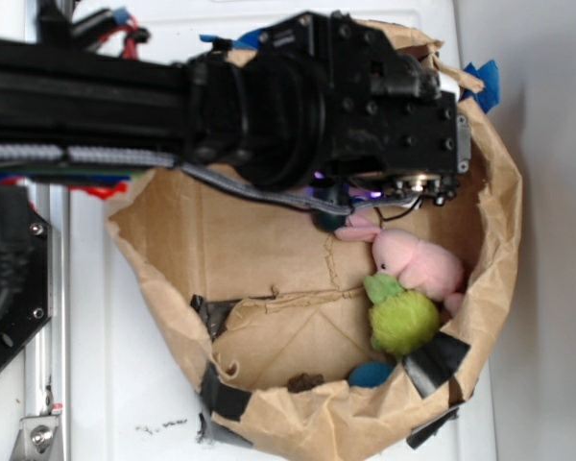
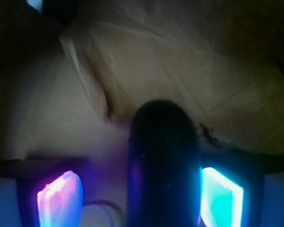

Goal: Grab the plastic pickle.

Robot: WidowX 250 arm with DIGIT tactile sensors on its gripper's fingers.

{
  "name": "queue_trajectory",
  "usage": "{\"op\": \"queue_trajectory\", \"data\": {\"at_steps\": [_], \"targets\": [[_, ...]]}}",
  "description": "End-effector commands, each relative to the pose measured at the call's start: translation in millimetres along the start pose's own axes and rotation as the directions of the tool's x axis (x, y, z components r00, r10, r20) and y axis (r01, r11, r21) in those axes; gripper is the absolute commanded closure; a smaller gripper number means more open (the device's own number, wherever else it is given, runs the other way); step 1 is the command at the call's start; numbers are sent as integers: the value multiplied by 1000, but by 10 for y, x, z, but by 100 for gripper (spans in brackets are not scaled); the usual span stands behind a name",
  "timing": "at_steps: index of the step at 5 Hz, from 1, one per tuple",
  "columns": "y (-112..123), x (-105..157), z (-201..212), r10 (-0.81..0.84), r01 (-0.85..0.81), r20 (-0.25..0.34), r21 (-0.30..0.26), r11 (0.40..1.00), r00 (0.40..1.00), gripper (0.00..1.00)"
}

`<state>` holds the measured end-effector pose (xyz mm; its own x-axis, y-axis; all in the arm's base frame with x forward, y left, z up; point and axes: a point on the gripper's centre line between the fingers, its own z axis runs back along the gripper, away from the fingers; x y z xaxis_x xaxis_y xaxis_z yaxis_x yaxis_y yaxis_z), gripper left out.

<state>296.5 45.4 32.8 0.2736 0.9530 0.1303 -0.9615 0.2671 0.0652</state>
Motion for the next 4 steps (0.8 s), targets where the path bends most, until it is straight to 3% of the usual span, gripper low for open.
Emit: {"op": "queue_trajectory", "data": {"at_steps": [1, 2, 4], "targets": [[85, -130, 96, -56, 57, 38, -29, 998, 998, 0], [103, -133, 53, -44, 44, 30, -6, 999, 999, 100], [128, -120, 137, -103, 104, 37, -22, 994, 994, 100]]}}
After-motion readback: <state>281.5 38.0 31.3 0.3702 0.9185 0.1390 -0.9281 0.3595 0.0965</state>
